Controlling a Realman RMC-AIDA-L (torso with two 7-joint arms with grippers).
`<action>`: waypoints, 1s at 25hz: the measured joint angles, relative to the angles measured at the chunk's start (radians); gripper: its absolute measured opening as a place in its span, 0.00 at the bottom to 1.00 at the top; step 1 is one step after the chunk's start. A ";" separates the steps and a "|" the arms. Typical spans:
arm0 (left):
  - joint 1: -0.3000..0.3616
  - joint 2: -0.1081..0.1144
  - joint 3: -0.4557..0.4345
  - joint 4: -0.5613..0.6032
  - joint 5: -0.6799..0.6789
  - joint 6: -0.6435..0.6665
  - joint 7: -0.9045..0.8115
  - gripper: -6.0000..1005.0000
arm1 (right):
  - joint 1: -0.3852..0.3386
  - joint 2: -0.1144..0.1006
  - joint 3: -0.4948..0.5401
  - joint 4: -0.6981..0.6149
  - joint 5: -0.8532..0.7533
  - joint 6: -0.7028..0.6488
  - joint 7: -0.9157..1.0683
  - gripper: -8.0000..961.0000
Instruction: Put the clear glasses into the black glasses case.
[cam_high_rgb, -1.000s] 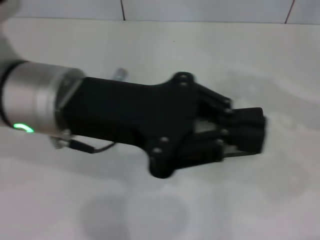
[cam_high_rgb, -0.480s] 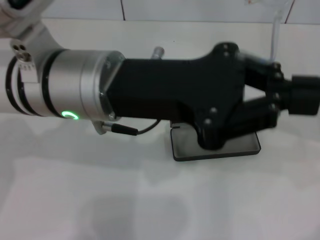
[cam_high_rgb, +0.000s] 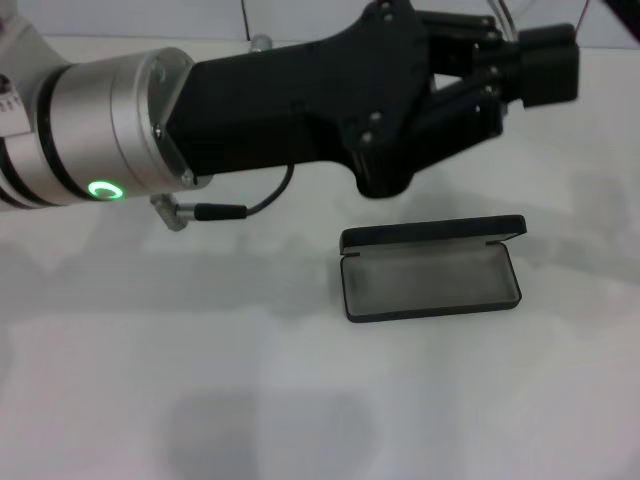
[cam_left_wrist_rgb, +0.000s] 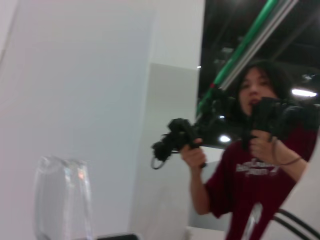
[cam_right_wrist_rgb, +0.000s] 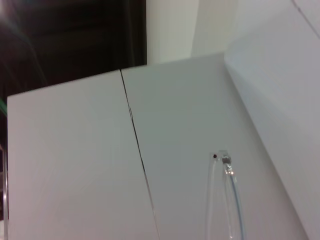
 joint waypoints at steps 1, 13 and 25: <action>0.000 0.000 -0.006 -0.007 0.002 -0.010 0.004 0.08 | 0.002 0.000 -0.012 -0.001 0.000 0.008 -0.003 0.13; -0.023 0.002 -0.080 -0.103 0.007 -0.025 0.038 0.08 | 0.025 0.001 -0.096 -0.004 -0.012 0.078 -0.023 0.13; -0.050 0.004 -0.121 -0.182 0.019 -0.029 0.051 0.08 | 0.048 0.001 -0.108 -0.005 -0.050 0.087 -0.023 0.13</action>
